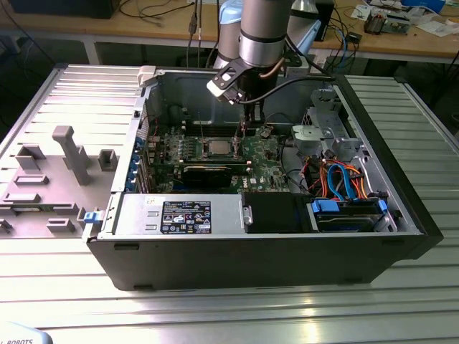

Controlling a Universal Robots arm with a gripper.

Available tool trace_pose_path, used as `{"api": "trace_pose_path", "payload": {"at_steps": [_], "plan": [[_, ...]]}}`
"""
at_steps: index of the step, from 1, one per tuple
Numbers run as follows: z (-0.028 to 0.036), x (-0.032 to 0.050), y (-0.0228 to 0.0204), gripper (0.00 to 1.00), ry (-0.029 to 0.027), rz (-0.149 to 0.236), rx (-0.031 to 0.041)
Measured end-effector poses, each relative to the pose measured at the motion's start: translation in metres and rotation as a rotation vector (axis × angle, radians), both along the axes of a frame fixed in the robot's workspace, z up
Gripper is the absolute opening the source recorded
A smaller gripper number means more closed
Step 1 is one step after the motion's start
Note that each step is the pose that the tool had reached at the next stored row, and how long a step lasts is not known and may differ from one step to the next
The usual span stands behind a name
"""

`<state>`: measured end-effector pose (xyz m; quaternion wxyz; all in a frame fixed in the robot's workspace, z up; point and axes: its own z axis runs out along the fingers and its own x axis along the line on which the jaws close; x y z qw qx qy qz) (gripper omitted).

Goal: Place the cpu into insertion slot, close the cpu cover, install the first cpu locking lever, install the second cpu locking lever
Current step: 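Close the cpu cover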

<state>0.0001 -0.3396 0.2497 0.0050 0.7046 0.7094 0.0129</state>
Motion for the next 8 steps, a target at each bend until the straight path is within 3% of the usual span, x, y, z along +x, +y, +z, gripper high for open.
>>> {"api": "trace_pose_path", "payload": {"at_steps": [8], "plan": [[0.0,-0.0019,0.0,0.11,0.0,0.0,0.0]]}}
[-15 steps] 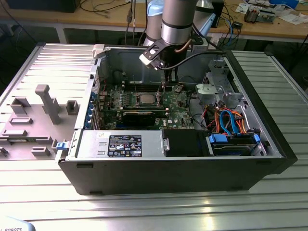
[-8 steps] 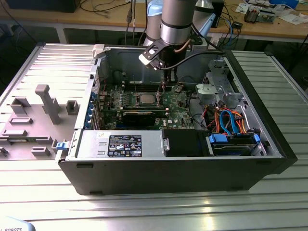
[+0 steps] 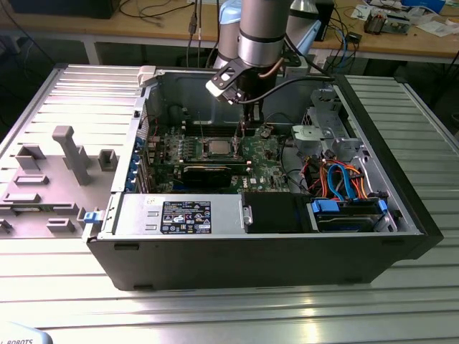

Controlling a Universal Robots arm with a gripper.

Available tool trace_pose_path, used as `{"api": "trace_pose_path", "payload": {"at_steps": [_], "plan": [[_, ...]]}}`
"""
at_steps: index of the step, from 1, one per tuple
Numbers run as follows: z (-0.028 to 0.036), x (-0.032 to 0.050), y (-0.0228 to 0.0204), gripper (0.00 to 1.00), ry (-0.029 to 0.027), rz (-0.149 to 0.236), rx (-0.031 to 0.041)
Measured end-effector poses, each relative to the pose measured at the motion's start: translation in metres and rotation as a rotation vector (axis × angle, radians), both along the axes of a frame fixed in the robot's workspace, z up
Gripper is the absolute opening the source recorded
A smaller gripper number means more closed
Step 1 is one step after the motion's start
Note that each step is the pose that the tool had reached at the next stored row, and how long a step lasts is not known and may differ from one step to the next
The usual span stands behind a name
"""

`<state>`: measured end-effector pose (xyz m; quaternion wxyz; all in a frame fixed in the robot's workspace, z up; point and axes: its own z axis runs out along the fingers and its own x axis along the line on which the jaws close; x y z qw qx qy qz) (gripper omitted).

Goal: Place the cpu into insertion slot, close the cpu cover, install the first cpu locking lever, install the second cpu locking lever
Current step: 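Close the cpu cover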

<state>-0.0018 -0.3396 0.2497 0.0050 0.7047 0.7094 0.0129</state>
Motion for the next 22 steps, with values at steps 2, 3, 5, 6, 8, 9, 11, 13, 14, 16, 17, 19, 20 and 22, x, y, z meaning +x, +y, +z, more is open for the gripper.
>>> {"api": "trace_pose_path", "payload": {"at_steps": [2,3,5,6,8,9,11,13,14,16,17,19,20,22], "plan": [[0.0,-0.0004,0.0,0.11,0.0,0.0,-0.0001],[0.0,-0.0006,0.0,0.11,0.0,0.0,0.0],[0.0,-0.0027,0.0,0.11,0.0,0.0,-0.0001],[0.0,-0.0028,0.0,0.11,0.0,0.0,0.0],[0.0,-0.0032,0.0,0.11,0.0,0.0,-0.0001],[0.0,-0.0035,0.0,0.11,0.0,0.0,0.0],[0.0,-0.0039,0.0,0.11,0.0,0.0,0.0],[0.0,-0.0041,0.0,0.11,0.0,0.0,0.0],[0.0,-0.0043,0.0,0.11,0.0,0.0,0.0],[0.0,-0.0048,0.0,0.11,0.0,0.0,0.0],[0.0,-0.0051,0.0,0.11,0.0,0.0,-0.0001],[0.0,-0.0059,0.0,0.11,0.0,0.0,0.0],[0.0,-0.0063,0.0,0.11,0.0001,0.0,0.0],[0.0,-0.0077,0.0,0.11,0.0,0.0,0.0]]}}
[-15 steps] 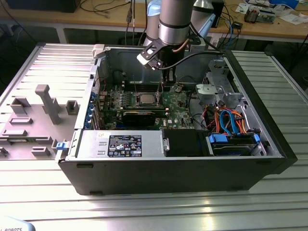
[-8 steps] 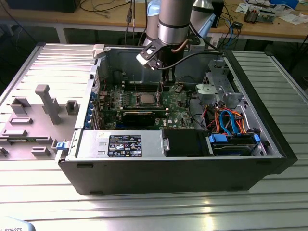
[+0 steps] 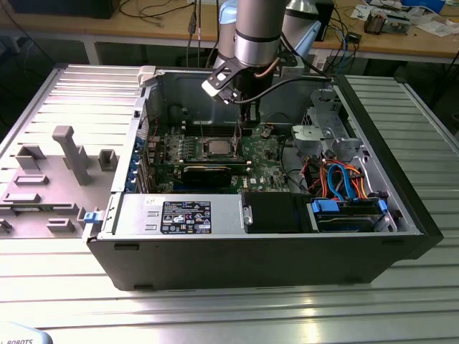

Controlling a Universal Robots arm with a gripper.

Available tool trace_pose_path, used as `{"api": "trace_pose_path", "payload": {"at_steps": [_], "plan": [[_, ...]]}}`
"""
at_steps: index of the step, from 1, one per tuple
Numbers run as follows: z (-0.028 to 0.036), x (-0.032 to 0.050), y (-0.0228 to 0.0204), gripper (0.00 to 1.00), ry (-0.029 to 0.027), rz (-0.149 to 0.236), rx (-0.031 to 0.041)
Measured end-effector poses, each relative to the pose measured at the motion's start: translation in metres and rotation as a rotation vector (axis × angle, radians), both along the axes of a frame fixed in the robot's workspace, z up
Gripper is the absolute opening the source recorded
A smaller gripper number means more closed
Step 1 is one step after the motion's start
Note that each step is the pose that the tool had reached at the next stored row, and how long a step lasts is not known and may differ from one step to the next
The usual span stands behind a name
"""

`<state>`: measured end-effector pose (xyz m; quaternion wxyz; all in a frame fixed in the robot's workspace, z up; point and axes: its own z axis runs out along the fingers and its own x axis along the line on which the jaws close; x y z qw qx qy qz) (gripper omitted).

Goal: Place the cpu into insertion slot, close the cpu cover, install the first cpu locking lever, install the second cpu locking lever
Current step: 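Close the cpu cover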

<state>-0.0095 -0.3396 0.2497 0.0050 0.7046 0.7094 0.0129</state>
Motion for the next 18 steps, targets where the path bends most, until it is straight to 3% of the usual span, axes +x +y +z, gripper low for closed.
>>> {"api": "trace_pose_path", "payload": {"at_steps": [8,18], "plan": [[0.0,-0.0058,0.0,0.11,0.0,0.0,0.0],[0.0,-0.0062,0.0,0.11,0.0,0.0,0.0]]}}
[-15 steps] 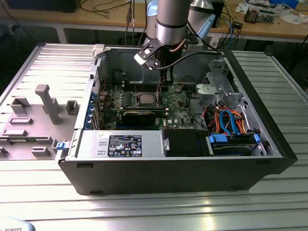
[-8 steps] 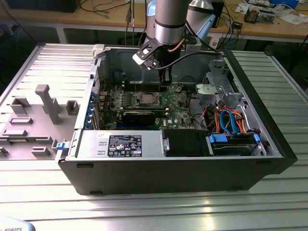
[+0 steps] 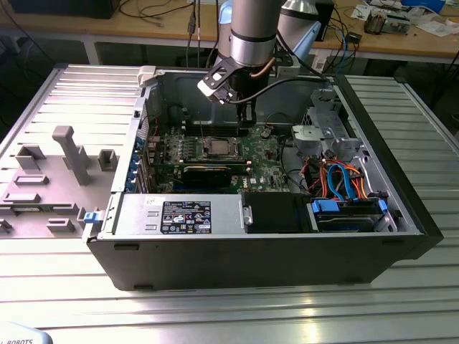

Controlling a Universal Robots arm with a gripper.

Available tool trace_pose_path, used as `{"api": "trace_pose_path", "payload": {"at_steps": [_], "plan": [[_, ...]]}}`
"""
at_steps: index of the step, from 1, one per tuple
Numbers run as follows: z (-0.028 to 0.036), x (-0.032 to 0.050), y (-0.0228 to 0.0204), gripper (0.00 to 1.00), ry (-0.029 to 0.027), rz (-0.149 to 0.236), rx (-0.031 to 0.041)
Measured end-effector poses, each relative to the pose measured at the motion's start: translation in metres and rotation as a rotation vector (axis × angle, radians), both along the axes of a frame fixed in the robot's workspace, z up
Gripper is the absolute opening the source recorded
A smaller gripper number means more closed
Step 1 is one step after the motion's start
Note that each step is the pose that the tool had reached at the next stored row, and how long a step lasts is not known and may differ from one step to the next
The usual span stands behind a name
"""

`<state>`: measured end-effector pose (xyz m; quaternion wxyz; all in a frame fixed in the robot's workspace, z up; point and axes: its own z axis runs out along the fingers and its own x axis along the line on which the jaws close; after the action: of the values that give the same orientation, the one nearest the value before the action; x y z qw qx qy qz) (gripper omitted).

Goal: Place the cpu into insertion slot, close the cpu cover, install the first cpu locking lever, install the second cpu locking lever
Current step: 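Close the cpu cover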

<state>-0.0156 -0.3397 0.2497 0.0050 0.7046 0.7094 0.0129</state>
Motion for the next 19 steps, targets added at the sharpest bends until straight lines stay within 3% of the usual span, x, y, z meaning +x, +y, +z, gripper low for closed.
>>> {"api": "trace_pose_path", "payload": {"at_steps": [4,19], "plan": [[-0.0001,-0.0019,0.0,0.11,0.0,0.0,0.0001],[-0.0038,-0.0258,0.0,0.11,0.0,0.001,0.0]]}}
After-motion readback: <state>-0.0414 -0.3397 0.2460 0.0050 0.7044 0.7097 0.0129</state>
